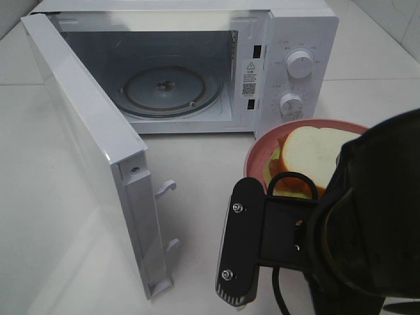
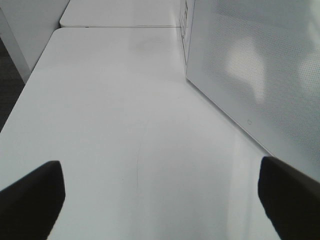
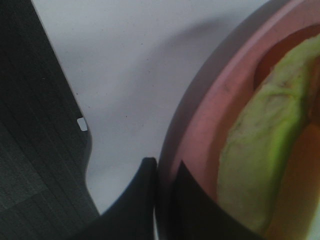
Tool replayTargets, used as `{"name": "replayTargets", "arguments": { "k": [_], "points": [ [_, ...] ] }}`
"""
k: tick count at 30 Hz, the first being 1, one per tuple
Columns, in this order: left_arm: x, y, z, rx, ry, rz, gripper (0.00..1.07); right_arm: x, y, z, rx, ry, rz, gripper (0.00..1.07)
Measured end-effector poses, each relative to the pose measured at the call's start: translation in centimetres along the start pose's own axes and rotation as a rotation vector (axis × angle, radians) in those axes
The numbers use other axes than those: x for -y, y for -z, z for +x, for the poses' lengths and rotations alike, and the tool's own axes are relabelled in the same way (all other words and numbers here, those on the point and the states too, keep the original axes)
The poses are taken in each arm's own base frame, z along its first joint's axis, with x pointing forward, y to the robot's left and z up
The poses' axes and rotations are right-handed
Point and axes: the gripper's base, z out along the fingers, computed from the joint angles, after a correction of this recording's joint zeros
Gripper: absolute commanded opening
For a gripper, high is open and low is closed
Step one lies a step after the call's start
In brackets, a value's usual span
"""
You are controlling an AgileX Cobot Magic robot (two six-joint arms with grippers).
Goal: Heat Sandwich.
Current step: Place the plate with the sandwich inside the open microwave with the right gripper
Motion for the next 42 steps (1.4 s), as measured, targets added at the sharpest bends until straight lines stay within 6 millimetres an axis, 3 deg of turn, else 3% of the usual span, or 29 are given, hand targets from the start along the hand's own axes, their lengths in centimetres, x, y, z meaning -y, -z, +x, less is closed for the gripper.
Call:
{"name": "replayTargets", "arguments": {
  "k": [26, 42],
  "points": [
    [0.0, 0.0, 0.0, 0.000, 0.000, 0.000, 1.01, -0.3, 0.3, -2.3, 0.258, 0.326, 0.002, 0.00],
    [0.0, 0.0, 0.0, 0.000, 0.000, 0.000, 1.01, 3.9, -1.9, -2.0, 0.275, 0.485, 0.037, 0.00]
  ]
}}
